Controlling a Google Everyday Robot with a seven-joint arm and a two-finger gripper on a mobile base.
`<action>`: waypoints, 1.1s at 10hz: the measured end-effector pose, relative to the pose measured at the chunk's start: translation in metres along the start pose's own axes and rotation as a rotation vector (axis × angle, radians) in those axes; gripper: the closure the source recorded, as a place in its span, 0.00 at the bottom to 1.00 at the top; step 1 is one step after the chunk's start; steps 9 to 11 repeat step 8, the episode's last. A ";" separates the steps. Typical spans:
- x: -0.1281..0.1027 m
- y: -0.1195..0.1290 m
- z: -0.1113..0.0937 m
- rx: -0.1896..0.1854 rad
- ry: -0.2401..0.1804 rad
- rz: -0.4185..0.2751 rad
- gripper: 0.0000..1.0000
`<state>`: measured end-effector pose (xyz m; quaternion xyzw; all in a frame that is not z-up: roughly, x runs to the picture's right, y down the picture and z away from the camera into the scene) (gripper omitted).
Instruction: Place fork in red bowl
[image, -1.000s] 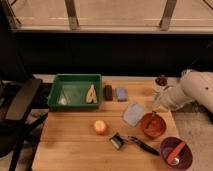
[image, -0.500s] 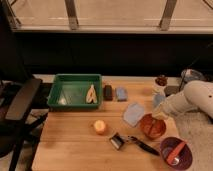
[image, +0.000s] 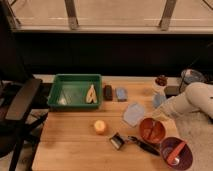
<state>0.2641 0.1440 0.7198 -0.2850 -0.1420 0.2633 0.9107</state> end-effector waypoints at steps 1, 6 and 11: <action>0.000 0.000 0.000 -0.004 -0.001 -0.001 0.40; -0.010 -0.006 -0.005 0.016 -0.025 -0.025 0.40; -0.011 -0.006 -0.006 0.017 -0.027 -0.027 0.40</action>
